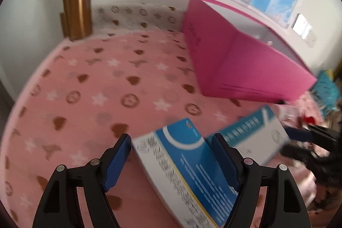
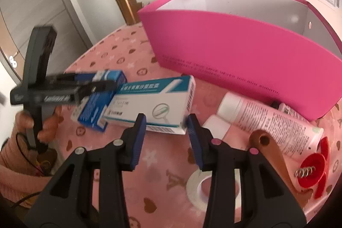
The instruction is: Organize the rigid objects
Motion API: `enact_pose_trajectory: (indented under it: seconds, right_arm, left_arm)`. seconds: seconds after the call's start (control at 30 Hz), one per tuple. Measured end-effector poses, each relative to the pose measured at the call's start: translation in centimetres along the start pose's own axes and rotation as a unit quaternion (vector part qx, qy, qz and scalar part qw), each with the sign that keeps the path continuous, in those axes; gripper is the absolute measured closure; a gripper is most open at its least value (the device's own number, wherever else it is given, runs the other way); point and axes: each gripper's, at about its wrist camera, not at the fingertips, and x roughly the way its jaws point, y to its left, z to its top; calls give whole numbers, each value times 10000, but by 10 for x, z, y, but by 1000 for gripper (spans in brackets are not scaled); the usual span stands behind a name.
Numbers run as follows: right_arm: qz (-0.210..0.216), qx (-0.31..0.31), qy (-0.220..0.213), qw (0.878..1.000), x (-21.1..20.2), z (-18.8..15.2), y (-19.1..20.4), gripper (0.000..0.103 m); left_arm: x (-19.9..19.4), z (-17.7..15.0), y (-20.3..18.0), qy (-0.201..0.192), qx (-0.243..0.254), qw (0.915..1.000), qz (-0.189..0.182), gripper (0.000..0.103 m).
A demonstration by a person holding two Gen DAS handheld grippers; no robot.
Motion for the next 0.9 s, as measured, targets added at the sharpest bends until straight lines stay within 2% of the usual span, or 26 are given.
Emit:
enact_pose_trajectory:
  seconds: [0.2,0.27,0.33,0.43,0.47,0.57,0.63,0.7,0.8,0.9]
  right_arm:
    - [211,-160,180,9995,-3,-7,10,60]
    - [191,-89,141,9997,-4,-6,7,60]
    - [126,-22,107,9999,-6,-3,3,60]
    - [97,89,122,9998,-4,-3,-2,60]
    - [90,102,134,9998,-3,-1,-2,60]
    - [86,129,156,9998,0,1,-3,60]
    - [63,130,179,9997,2,4,-2,59]
    - [46,129,249,9996,7,8,-3,58]
    - [5,105,335,9994,14,12,-2,52]
    - [0,88,387,9992,19,16,0,43]
  left_arm:
    - [-14,6,6,-315,-24,9956,884,25]
    - [-30,5,7,-495,-62,9975,501,25]
    - [-42,4,1,-536,65,9983,-213,25]
    - [-46,2,-16,-338,332,9908,-1266,25]
    - [-45,0,-23,-268,457,9893,-1359,25]
    - [-32,-6,-42,-8,808,9899,-1164,25]
    - [-23,-8,-45,212,801,9899,-1152,26]
    - [-23,-9,-46,208,881,9891,-1158,26]
    - [-24,-11,-49,345,995,9868,-1226,26]
    - [-26,-14,-54,489,1217,9854,-1084,25]
